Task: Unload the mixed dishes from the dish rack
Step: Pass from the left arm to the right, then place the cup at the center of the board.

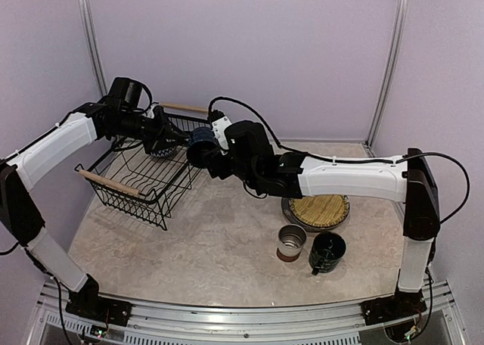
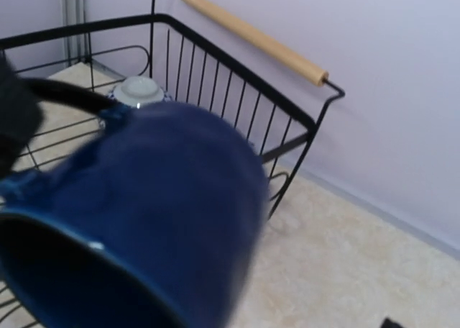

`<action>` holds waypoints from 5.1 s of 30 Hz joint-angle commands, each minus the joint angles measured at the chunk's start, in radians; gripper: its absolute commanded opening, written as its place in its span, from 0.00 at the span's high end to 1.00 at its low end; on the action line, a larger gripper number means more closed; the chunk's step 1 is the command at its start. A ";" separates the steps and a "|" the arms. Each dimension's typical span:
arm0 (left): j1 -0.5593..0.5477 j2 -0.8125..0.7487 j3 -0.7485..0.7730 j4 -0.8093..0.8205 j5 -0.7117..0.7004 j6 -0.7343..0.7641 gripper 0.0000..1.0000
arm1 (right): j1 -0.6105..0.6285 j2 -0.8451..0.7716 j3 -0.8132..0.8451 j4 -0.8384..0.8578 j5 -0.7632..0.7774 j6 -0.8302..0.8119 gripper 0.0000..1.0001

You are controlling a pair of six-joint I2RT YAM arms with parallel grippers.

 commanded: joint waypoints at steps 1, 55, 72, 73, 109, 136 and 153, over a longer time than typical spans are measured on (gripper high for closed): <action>-0.029 -0.059 0.000 0.119 0.050 -0.037 1.00 | 0.018 0.052 -0.003 0.085 0.150 -0.064 0.18; 0.016 -0.212 0.016 0.020 -0.120 0.421 0.01 | 0.013 -0.155 -0.224 -0.080 0.146 0.214 1.00; 0.136 -0.429 -0.179 0.155 -0.249 0.579 0.01 | 0.013 -0.063 -0.064 -0.624 -0.242 0.549 1.00; 0.136 -0.439 -0.185 0.157 -0.252 0.584 0.01 | 0.013 -0.043 -0.025 -0.661 -0.271 0.557 1.00; 0.185 -0.454 -0.225 0.200 -0.175 0.553 0.01 | 0.002 0.189 0.183 -1.208 -0.442 0.509 1.00; 0.208 -0.414 -0.240 0.216 -0.158 0.537 0.01 | 0.027 0.129 0.145 -1.193 -0.383 0.554 0.49; 0.240 -0.323 -0.241 0.204 -0.202 0.556 0.01 | 0.037 -0.081 0.010 -0.987 -0.282 0.591 0.17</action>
